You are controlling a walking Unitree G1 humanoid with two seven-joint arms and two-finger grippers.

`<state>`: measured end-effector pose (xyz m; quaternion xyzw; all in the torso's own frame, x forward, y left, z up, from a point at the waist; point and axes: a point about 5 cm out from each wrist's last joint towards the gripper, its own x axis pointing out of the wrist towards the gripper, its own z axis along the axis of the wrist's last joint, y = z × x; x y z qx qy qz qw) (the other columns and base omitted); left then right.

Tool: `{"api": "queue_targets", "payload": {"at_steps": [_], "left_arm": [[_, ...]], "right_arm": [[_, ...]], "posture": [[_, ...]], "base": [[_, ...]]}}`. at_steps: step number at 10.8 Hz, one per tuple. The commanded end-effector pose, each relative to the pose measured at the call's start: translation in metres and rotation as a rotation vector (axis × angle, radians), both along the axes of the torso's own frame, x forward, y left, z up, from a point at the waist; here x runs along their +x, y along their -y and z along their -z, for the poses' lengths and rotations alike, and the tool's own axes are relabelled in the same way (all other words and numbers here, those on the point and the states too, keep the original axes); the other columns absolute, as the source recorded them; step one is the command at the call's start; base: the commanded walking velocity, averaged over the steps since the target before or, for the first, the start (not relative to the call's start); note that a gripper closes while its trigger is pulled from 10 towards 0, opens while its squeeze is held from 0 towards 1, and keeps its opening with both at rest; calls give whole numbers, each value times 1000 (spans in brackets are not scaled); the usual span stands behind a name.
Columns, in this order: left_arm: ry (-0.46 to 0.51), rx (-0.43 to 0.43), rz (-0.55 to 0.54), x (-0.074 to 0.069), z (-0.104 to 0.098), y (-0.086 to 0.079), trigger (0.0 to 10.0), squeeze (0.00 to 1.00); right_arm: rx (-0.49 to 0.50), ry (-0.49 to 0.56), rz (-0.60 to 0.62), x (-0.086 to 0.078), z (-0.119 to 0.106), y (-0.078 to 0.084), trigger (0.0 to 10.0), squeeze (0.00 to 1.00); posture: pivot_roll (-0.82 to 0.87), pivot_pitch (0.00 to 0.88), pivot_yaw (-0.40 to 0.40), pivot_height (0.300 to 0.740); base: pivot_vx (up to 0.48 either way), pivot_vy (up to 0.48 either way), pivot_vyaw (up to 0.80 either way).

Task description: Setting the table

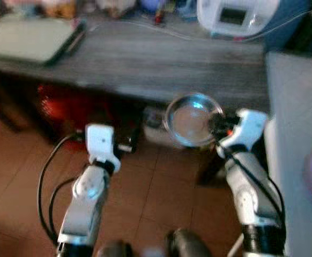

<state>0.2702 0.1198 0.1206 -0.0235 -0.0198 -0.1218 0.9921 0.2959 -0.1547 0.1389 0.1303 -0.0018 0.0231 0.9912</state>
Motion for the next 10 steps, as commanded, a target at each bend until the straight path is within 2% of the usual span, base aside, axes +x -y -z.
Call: {"api": "queue_targets", "payload": {"at_steps": [1,3,6,8,9,10], "left_arm": [[0,12,-16,-1,1,-8,10000,0],[6,16,-15,-1,0,-8,10000,0],[11,13,-4,-1,-1,-6,10000,0],[16,2,-18,-1,-1,-6,10000,0],[17,3,-20,-1,-1,-6,10000,0],[16,4,-24,-1,-1,-6,10000,0]], "right_arm": [[8,25,-33,2,-8,-10,10000,0],[-44,28,-3,3,-7,-6,10000,0],[-46,-49,84,15,-2,7,10000,0],[-2,-131,103,25,6,8,10000,0],[13,-138,101,29,6,5,10000,0],[36,-156,89,38,5,-4,10000,0]], "posture": [[-19,146,-2,740],[-19,147,-3,740],[-17,145,-2,740],[-14,145,-4,740],[-12,144,-4,740],[-9,143,-5,740]], "base": [[435,0,0],[405,257,0],[405,256,0],[0,0,0],[0,0,0],[0,0,0]]}}
